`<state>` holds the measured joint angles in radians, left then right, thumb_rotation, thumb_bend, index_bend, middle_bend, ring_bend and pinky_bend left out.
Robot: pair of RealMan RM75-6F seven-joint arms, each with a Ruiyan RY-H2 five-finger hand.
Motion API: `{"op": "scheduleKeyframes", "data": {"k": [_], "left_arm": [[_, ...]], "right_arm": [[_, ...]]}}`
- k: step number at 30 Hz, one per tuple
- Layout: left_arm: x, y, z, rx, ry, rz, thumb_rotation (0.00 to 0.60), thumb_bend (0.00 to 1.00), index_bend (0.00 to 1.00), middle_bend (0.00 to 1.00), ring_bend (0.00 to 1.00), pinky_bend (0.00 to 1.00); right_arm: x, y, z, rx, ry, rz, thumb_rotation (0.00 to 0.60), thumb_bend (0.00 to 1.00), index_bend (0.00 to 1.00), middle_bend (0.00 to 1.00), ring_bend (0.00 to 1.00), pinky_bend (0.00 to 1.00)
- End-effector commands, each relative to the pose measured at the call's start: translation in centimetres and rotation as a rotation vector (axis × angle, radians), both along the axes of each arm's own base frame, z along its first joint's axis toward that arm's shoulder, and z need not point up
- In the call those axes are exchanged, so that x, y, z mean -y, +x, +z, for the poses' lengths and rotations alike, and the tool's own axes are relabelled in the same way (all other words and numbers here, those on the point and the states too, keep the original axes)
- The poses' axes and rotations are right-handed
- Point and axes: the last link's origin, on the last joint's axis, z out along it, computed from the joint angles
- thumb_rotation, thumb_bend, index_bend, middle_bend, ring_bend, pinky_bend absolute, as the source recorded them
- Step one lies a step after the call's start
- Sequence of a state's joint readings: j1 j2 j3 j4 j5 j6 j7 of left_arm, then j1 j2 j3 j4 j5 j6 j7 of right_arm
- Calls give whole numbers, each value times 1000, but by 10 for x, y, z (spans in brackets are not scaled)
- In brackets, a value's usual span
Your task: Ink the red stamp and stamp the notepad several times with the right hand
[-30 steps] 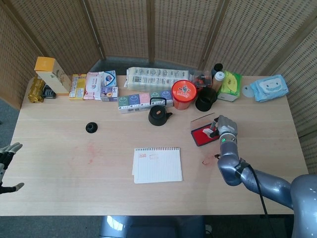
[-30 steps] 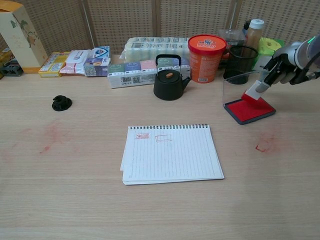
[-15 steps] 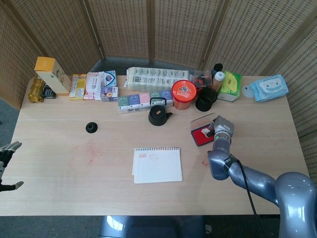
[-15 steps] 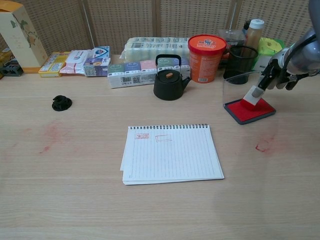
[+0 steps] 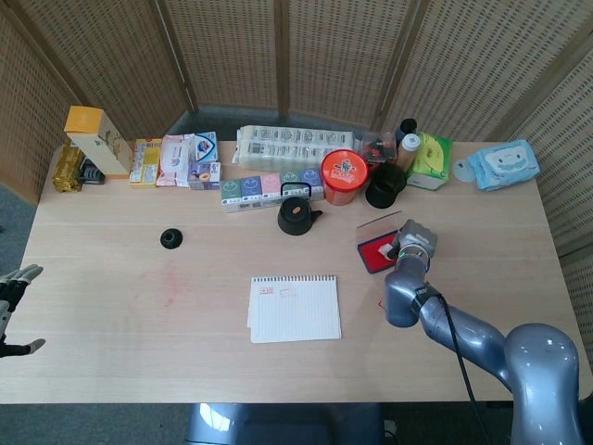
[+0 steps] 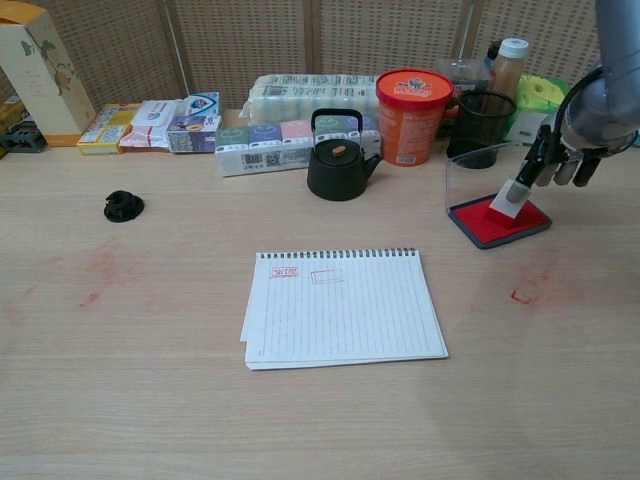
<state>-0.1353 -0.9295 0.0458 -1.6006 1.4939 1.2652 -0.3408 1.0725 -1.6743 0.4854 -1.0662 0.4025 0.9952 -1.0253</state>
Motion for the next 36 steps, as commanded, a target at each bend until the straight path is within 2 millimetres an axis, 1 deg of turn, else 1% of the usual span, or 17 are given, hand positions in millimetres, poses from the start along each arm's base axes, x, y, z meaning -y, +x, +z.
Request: {"op": "scheduleKeyframes", "data": {"k": [1, 14, 19, 23, 25, 30, 33, 36], "left_arm": [[0, 0, 0, 0, -1, 1, 600, 0, 0, 0, 0, 11], [1, 0, 2, 5, 4, -1, 600, 0, 0, 0, 0, 10], [2, 0, 2, 8, 4, -4, 600, 0, 0, 0, 0, 10], [3, 0, 3, 12, 5, -6, 600, 0, 0, 0, 0, 10], [4, 0, 3, 13, 3, -7, 600, 0, 0, 0, 0, 10], [4, 1, 3, 12, -1, -10, 600, 0, 0, 0, 0, 10], [4, 1, 3, 11, -6, -12, 600, 0, 0, 0, 0, 11], [5, 1, 3, 12, -7, -11, 600, 0, 0, 0, 0, 10]], "right_arm": [[0, -1, -2, 8, -8, 5, 600, 599, 732, 1000, 1000, 1000], [-4, 2, -11, 5, -35, 40, 600, 599, 744, 1000, 1000, 1000], [-5, 5, -9, 0, -46, 51, 600, 599, 749, 1000, 1000, 1000], [-5, 11, 2, -9, -64, 70, 600, 599, 752, 1000, 1000, 1000], [-5, 16, 13, -15, -80, 85, 600, 598, 755, 1000, 1000, 1000], [-13, 24, 32, -9, -92, 118, 600, 599, 757, 1000, 1000, 1000], [-22, 32, 43, 25, -88, 139, 600, 600, 757, 1000, 1000, 1000], [-38, 46, 48, 66, -58, 185, 600, 601, 757, 1000, 1000, 1000]]}}
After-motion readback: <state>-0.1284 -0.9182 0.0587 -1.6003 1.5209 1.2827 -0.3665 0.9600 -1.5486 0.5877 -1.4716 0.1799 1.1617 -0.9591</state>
